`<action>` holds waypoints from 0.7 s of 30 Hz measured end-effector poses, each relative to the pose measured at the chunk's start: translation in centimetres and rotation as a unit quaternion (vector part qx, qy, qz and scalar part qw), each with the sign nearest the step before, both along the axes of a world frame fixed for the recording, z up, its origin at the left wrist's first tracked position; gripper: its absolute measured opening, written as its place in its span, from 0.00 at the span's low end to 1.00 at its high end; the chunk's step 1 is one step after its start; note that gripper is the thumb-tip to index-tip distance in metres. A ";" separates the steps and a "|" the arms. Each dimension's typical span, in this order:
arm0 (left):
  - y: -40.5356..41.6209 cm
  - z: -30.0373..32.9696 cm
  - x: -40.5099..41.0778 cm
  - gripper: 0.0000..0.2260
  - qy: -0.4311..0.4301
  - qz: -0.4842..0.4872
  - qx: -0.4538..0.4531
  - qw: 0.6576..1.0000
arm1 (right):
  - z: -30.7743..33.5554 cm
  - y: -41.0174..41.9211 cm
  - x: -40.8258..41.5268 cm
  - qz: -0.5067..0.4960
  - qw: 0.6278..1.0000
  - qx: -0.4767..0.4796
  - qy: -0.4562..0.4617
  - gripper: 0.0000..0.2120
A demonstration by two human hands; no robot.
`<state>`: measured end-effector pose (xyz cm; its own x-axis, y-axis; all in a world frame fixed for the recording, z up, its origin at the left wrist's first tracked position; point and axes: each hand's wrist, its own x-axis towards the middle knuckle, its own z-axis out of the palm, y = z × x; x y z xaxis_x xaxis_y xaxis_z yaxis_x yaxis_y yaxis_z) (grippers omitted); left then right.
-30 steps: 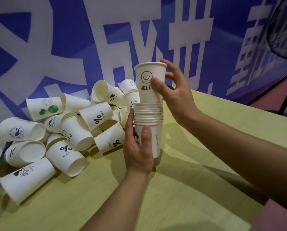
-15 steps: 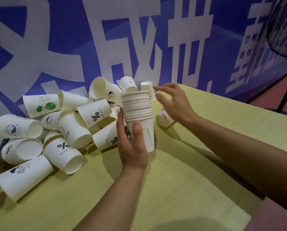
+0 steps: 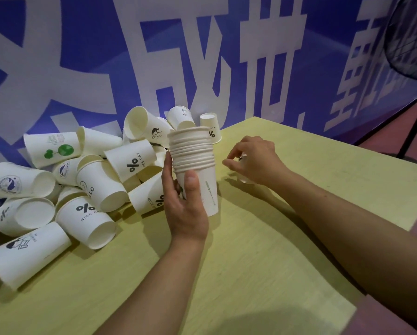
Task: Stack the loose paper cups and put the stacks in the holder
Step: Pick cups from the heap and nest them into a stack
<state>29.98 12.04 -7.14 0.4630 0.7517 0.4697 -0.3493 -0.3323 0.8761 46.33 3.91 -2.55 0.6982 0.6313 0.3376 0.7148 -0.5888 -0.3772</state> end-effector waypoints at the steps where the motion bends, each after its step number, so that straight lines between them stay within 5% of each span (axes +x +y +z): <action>1: 0.0 0.0 0.0 0.35 0.000 0.000 0.001 1.000 | -0.1 0.0 0.0 -0.008 0.999 0.033 0.007 0.14; 10: -0.3 0.2 0.0 0.35 -0.001 0.000 0.024 1.000 | -0.6 -0.3 1.4 -0.133 0.967 0.168 0.136 0.36; 17: -0.6 0.3 0.0 0.34 0.001 0.003 0.031 1.000 | -0.3 -1.7 2.5 -0.114 0.955 0.098 0.255 0.41; 21: -0.7 0.2 0.0 0.34 0.023 -0.003 0.042 0.999 | 0.4 -1.8 1.8 -0.033 0.927 0.301 0.223 0.39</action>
